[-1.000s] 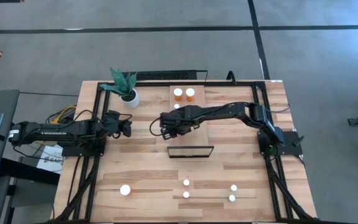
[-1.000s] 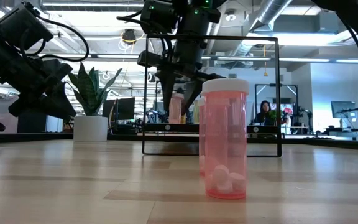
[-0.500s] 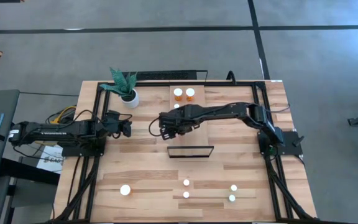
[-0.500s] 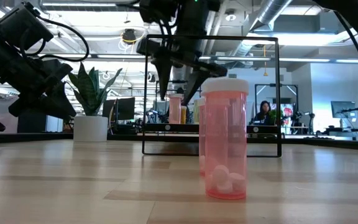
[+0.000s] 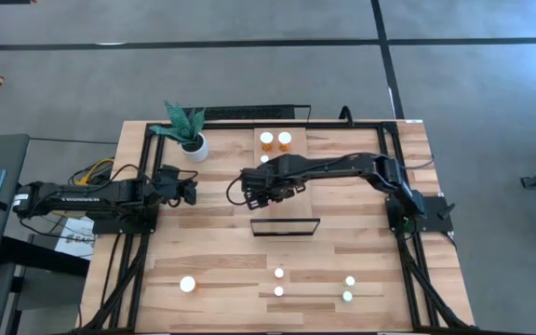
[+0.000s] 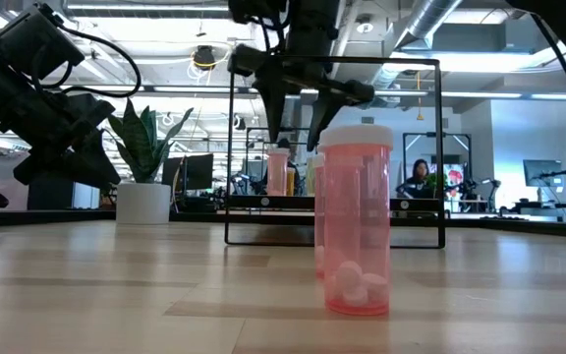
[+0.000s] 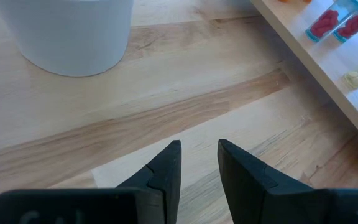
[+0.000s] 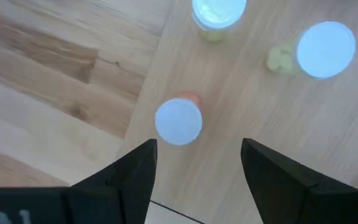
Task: Pick and place medicine bottles onto shelf by color
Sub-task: Put the top pink pill bottle on the shelf aligned with the other pink pill bottle
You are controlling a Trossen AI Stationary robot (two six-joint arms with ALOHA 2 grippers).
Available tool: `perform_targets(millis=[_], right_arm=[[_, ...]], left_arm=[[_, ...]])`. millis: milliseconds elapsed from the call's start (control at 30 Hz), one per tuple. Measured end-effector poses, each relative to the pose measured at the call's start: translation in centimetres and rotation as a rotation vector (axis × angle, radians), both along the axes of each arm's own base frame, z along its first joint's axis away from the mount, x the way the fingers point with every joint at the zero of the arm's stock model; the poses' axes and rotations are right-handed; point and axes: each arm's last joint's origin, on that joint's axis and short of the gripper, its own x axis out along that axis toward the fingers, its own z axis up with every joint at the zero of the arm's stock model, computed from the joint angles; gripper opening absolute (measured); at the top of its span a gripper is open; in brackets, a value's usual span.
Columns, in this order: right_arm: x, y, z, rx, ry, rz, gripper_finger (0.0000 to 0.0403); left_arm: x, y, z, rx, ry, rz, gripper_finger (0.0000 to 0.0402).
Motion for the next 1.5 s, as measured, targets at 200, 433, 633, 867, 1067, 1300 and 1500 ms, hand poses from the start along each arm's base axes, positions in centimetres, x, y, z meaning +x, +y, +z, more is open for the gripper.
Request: perform_targets(millis=[200, 433, 633, 867, 1067, 1300, 1500], right_arm=[[-0.7, 0.4, 1.4, -0.005, -0.011, 0.021, 0.0256], [-1.8, 1.2, 2.6, -0.057, 0.013, -0.001, 0.0255], [-4.0, 1.8, 3.9, -0.078, 0.040, -0.074, 0.0246], [-8.6, 1.5, 4.4, -0.062, 0.065, -0.210, 0.0237], [-14.6, 1.0, 5.0, -0.074, 0.072, -0.441, 0.0232], [-20.4, 1.8, 3.4, 0.038, 0.105, -0.731, 0.0224], [-22.9, 4.9, 1.9, 0.140, 0.110, -0.876, 0.0223]], left_arm=[[0.0, 0.0, 0.0, 0.000, 0.000, 0.000, 0.0091], [0.0, 0.0, 0.0, -0.001, 0.000, 0.000, 0.0091], [0.0, 0.0, 0.0, -0.001, -0.001, -0.001, 0.0091], [0.0, 0.0, 0.0, -0.001, -0.001, -0.001, 0.0091], [0.0, 0.0, 0.0, -0.001, 0.000, -0.001, 0.0091], [0.0, 0.0, 0.0, -0.001, 0.000, -0.001, 0.0091], [0.0, 0.0, 0.0, -0.001, -0.001, -0.001, 0.0091]])
